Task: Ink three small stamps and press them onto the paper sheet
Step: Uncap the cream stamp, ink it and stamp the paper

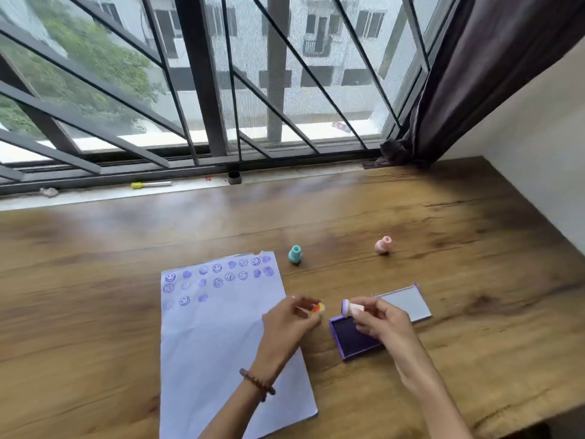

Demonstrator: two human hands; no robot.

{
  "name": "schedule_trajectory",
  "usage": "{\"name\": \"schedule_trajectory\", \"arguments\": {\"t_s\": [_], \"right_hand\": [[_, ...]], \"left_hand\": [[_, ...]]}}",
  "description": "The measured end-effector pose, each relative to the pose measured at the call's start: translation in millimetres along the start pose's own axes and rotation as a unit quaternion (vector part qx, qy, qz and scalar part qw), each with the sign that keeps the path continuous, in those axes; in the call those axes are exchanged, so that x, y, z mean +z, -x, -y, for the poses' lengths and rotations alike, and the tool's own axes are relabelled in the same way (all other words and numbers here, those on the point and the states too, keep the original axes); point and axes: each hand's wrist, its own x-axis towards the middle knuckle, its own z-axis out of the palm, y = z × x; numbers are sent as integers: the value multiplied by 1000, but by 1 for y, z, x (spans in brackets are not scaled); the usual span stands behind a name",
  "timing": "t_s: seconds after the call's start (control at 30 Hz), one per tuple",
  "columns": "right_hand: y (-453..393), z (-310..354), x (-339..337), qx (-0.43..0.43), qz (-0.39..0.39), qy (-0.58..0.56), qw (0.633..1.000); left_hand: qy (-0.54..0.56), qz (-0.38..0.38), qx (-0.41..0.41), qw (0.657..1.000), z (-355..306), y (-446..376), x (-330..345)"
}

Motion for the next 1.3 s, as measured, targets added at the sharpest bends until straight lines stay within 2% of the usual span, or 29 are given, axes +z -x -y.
{"name": "schedule_trajectory", "arguments": {"t_s": [0.07, 0.1, 0.23, 0.5, 0.63, 0.77, 0.9, 0.97, 1.1, 1.2, 1.3], "right_hand": [[-1, 3, 2, -32, 26, 41, 998], [-1, 5, 3, -47, 39, 51, 997], [-2, 13, 7, -97, 66, 79, 990], [-4, 25, 9, -169, 32, 114, 978], [-12, 34, 12, -177, 68, 116, 975], [-27, 34, 8, -125, 101, 60, 985], [-42, 20, 6, -57, 118, -73, 989], [-49, 11, 5, -48, 99, -94, 989], [-68, 3, 0, -60, 17, -66, 996], [-90, 7, -5, -89, -67, 34, 993], [-113, 12, -7, -136, -114, 135, 975]], "left_hand": [[204, 15, -89, 975, -8, 3, -1], [248, 22, -108, 963, -9, 3, 0], [307, 40, -127, 943, -16, 5, 2], [342, 65, -115, 930, -22, -4, -2], [345, 51, -112, 931, -21, -9, -3], [347, 35, -108, 931, -20, -17, 5], [375, 11, -113, 920, -21, -30, 19], [378, 5, -106, 920, -21, -38, 26], [307, 8, -65, 949, -21, -55, 40], [213, 27, -30, 976, -24, -73, 49], [150, 36, -6, 988, -30, -85, 59]]}}
